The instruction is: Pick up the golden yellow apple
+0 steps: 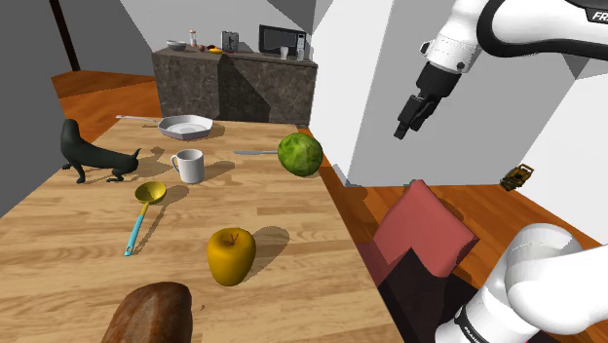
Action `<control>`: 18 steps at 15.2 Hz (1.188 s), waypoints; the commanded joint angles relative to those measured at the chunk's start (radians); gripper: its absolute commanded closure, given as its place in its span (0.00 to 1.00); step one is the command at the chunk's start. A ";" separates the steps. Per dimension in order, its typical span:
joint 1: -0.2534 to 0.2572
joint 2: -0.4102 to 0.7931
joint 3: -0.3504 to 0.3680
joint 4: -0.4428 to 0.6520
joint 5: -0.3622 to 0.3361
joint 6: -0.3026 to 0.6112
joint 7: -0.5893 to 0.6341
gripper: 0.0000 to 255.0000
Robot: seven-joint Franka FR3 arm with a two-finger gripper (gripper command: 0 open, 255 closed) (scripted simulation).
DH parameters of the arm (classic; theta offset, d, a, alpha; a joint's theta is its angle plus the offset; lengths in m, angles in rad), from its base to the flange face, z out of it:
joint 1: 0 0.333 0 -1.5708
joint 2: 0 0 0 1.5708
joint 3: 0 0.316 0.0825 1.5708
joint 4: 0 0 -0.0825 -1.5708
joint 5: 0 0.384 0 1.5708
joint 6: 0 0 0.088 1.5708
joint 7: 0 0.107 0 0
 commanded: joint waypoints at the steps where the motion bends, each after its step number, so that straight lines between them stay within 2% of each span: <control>1: 0.000 0.000 0.000 0.000 0.000 0.000 0.000 0.00; 10: 0.052 0.172 0.139 0.010 0.120 0.085 0.204 0.00; 18: 0.093 0.383 0.249 0.093 0.203 0.163 0.372 0.00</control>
